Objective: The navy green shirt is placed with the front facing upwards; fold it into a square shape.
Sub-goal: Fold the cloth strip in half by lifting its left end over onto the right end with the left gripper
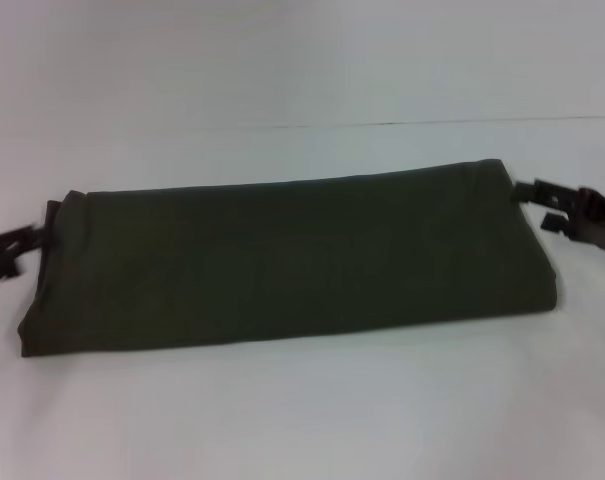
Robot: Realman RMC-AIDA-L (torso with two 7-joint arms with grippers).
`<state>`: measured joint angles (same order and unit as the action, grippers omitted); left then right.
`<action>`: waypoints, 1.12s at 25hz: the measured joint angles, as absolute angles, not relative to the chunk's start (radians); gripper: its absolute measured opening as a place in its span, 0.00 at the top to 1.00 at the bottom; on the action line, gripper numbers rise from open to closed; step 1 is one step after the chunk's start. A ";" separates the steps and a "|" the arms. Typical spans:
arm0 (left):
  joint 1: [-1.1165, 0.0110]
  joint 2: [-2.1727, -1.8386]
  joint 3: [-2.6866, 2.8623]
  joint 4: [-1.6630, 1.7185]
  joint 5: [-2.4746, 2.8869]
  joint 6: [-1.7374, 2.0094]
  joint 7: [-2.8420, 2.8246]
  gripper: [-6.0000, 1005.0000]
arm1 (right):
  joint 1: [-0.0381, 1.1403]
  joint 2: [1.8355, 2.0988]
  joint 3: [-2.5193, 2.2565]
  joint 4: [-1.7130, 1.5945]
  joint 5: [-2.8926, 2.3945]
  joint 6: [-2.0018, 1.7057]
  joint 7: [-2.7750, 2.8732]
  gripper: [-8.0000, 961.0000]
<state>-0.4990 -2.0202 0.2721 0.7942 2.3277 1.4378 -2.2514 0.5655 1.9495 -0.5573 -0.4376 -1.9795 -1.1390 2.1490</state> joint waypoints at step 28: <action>-0.526 -2.008 0.360 0.760 2.514 1.416 -2.284 0.13 | 0.538 1.955 -0.562 -0.437 -2.013 -1.148 2.140 0.04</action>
